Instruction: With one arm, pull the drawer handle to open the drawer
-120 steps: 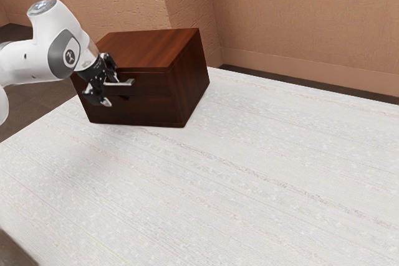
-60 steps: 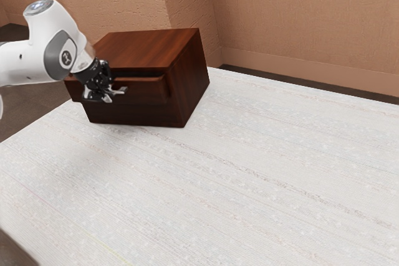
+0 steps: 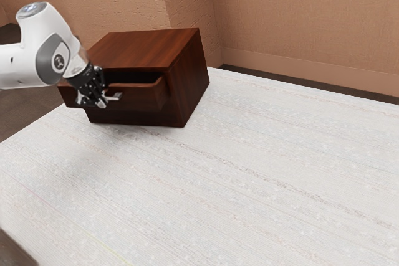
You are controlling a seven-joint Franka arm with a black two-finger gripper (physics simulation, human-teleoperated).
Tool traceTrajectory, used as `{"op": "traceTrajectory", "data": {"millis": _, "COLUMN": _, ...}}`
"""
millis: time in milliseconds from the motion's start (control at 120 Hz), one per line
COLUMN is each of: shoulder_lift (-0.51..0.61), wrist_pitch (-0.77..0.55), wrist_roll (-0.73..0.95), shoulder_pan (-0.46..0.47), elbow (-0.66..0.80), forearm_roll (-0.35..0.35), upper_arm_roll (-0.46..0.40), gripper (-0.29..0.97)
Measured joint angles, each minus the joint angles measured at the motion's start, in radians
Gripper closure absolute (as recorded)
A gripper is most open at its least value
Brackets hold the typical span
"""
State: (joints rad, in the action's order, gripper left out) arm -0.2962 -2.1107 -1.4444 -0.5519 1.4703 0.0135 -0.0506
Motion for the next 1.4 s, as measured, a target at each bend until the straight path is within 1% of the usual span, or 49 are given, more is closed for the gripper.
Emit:
{"op": "traceTrajectory", "data": {"millis": 383, "shoulder_lift": 0.072, "wrist_pitch": -0.020, "wrist_roll": 0.001, "shoulder_pan": 0.002, "elbow": 0.086, "forearm_roll": 0.000, "upper_arm_roll": 0.005, "gripper": 0.72}}
{"op": "traceTrajectory", "data": {"millis": 533, "shoulder_lift": 0.090, "wrist_pitch": -0.025, "wrist_roll": 0.002, "shoulder_pan": 0.006, "elbow": 0.105, "forearm_roll": 0.001, "upper_arm_roll": 0.004, "gripper": 0.66}}
{"op": "traceTrajectory", "data": {"millis": 617, "shoulder_lift": 0.109, "wrist_pitch": -0.032, "wrist_roll": 0.002, "shoulder_pan": 0.005, "elbow": 0.141, "forearm_roll": 0.000, "upper_arm_roll": 0.004, "gripper": 0.63}}
{"op": "traceTrajectory", "data": {"millis": 833, "shoulder_lift": 0.157, "wrist_pitch": -0.053, "wrist_roll": 0.001, "shoulder_pan": 0.004, "elbow": 0.202, "forearm_roll": -0.001, "upper_arm_roll": 0.006, "gripper": 0.59}}
{"op": "traceTrajectory", "data": {"millis": 1400, "shoulder_lift": 0.251, "wrist_pitch": -0.063, "wrist_roll": 0.000, "shoulder_pan": 0.005, "elbow": 0.313, "forearm_roll": -0.001, "upper_arm_roll": 0.016, "gripper": 0.59}}
